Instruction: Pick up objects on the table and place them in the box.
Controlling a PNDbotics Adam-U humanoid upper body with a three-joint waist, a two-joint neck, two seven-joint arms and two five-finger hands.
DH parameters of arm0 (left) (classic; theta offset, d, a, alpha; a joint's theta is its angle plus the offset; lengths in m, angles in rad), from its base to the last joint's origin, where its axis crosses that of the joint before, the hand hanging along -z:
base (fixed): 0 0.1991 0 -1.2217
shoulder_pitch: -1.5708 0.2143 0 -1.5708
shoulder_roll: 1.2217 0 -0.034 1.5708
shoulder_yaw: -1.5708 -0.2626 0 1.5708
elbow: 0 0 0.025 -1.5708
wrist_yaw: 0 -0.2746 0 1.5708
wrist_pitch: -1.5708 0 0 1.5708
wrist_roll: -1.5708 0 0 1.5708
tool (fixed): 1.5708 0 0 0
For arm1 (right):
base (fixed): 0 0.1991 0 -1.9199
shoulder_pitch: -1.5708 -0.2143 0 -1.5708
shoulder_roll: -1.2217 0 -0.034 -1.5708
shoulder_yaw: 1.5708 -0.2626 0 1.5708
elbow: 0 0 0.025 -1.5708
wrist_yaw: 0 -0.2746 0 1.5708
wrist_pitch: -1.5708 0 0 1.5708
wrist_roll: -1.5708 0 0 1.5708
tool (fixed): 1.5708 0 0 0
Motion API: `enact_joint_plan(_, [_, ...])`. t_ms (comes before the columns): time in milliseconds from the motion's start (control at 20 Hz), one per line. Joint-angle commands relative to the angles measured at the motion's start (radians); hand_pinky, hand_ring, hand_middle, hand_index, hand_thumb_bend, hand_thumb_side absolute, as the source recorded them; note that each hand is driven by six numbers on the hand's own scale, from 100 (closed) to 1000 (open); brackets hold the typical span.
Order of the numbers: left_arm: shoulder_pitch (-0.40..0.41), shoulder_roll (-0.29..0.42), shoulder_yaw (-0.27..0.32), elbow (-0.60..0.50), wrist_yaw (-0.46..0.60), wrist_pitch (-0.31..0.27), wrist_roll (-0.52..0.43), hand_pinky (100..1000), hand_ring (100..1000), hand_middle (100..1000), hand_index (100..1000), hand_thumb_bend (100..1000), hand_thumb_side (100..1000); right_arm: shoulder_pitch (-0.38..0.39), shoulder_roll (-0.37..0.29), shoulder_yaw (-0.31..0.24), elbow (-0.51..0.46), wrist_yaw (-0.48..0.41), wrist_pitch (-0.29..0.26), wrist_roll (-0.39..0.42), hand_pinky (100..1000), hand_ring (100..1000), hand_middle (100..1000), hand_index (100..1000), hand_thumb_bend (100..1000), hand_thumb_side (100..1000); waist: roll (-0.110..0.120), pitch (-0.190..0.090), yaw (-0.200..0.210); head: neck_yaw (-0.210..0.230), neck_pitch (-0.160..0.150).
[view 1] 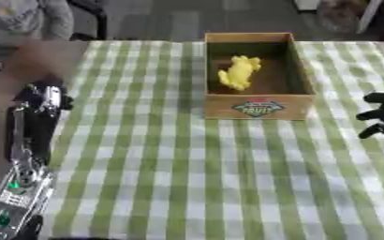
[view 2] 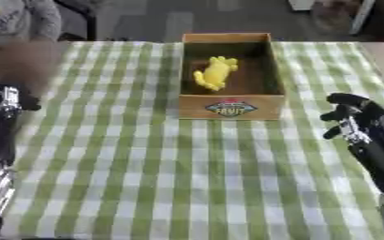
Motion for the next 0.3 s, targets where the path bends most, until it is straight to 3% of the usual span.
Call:
enact_joint_plan(50, [-0.003, -0.001, 0.018, -0.001, 0.014, -0.012, 0.000, 519, 498, 487, 627, 203, 623, -0.006, -0.005, -0.010, -0.016, -0.012, 0.002, -0.010, 472, 652, 756, 794, 100, 642, -0.001, -0.009, 0.000, -0.001, 0.007])
enact_joint_plan(300, [0.003, -0.013, 0.021, 0.000, 0.015, -0.017, -0.006, 517, 493, 483, 626, 203, 632, -0.007, -0.003, -0.010, -0.017, -0.012, 0.003, -0.013, 469, 651, 756, 791, 100, 640, -0.002, -0.005, -0.001, -0.003, 0.018])
